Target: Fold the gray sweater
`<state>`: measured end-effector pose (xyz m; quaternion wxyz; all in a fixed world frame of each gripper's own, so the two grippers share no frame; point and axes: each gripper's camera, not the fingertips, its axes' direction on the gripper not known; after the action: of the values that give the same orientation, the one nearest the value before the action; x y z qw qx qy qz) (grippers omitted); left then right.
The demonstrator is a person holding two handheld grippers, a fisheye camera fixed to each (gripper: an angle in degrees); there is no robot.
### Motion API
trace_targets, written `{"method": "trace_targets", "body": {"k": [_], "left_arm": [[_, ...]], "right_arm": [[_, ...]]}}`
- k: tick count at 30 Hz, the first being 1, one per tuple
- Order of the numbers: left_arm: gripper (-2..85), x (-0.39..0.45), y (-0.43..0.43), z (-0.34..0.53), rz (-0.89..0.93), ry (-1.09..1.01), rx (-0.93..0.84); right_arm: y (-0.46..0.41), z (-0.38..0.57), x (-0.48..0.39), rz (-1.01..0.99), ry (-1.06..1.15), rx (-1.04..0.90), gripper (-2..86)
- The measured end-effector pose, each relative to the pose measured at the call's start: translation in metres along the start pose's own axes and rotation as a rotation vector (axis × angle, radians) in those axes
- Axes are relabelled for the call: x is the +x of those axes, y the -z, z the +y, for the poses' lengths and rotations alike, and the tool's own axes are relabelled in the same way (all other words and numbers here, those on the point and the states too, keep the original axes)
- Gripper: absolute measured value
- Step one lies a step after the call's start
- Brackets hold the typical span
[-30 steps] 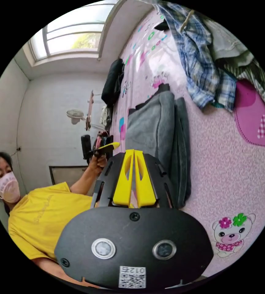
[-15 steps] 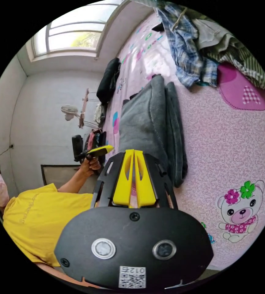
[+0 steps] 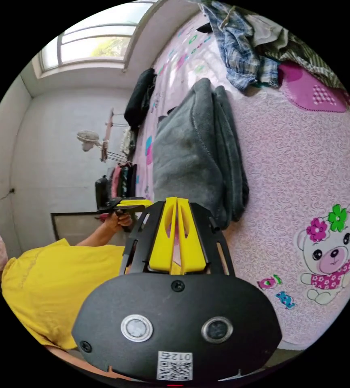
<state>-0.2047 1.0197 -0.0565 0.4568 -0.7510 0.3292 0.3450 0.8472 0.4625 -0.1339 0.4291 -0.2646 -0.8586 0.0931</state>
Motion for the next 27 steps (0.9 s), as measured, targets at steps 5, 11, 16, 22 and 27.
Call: {"method": "trace_targets", "body": {"k": [5,11,16,22,27], "left_arm": [[0.4,-0.015,-0.031,0.01,-0.005,0.082,-0.015],[0.4,0.001,-0.016,0.025,-0.008,0.054,-0.022],[0.4,0.012,0.004,0.002,-0.009,0.025,0.11],[0.4,-0.028,-0.017,-0.028,0.043,0.145,0.094],[0.4,-0.045,0.017,-0.009,0.039,0.201,0.164]], "right_arm": [[-0.004,-0.001,0.024,0.093,-0.121,0.014,-0.1],[-0.004,-0.005,-0.019,0.134,-0.041,0.033,-0.1],[-0.027,-0.049,-0.049,0.121,0.039,0.016,-0.1],[-0.052,-0.084,-0.023,0.164,-0.06,-0.049,-0.2],[-0.041,-0.084,-0.047,0.244,-0.007,-0.029,-0.2]]}}
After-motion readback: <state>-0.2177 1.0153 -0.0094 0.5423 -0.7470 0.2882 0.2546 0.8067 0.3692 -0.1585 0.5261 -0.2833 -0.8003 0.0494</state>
